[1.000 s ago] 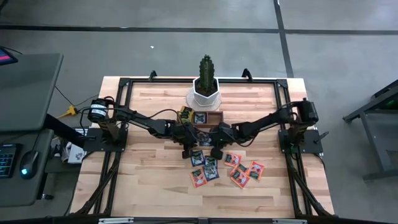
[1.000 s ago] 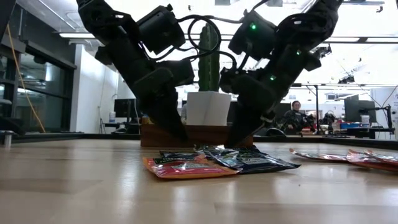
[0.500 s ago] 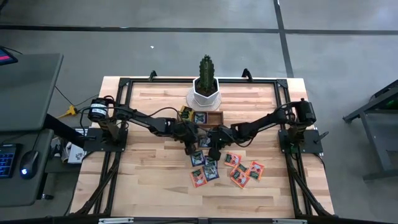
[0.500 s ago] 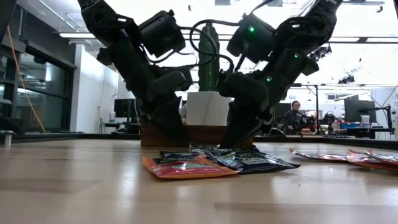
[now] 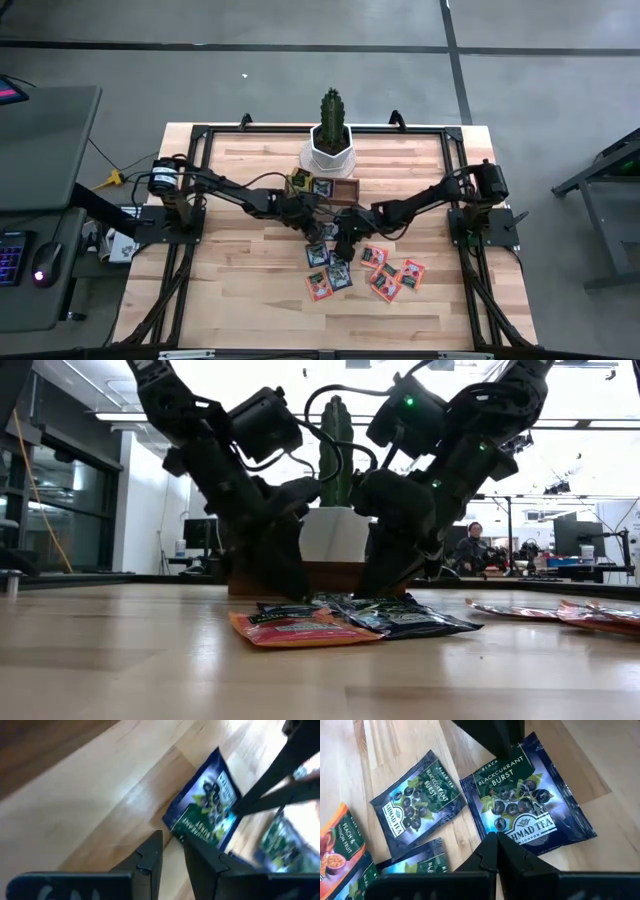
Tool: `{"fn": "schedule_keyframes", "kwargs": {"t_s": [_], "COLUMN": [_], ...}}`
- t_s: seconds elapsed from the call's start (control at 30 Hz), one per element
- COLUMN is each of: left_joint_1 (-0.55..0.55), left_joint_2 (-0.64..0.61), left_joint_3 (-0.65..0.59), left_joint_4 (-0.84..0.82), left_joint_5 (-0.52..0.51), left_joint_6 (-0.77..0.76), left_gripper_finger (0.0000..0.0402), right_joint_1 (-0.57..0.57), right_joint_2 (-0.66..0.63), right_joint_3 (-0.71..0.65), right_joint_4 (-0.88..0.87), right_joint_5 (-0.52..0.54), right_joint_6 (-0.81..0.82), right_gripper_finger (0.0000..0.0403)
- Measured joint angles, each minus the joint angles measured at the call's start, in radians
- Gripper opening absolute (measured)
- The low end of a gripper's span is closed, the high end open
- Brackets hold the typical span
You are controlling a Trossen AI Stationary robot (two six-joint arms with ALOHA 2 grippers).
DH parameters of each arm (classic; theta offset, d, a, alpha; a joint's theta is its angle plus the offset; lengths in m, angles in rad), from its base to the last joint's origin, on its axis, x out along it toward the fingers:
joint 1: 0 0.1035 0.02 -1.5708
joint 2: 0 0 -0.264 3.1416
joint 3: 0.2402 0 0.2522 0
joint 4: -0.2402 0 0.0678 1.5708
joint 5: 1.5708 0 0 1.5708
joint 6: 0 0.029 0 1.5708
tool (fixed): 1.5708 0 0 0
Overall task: Pick & Place Tea
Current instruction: Put the purple tea bag into the middle section of the wooden organizer
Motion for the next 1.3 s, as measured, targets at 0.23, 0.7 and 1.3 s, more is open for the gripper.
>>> {"fn": "schedule_keyframes", "kwargs": {"t_s": [0.23, 0.7, 1.3], "left_joint_1": [0.0, -0.003, -0.004], "left_joint_2": [0.014, 0.02, 0.023], "left_joint_3": [0.0, -0.004, -0.006], "left_joint_4": [0.04, 0.119, 0.182], "left_joint_5": [0.021, 0.03, 0.033], "left_joint_6": [-0.043, -0.077, -0.065], "left_gripper_finger": [0.0079, 0.0079, 0.0027], "right_joint_1": [0.005, 0.008, 0.036], "right_joint_2": [0.0, 0.003, 0.003], "right_joint_3": [0.0, -0.002, -0.002], "right_joint_4": [0.004, 0.065, 0.081], "right_joint_5": [0.001, -0.024, -0.046], "right_joint_6": [0.0, 0.0, -0.004], "right_gripper_finger": [0.0, 0.0, 0.0]}}
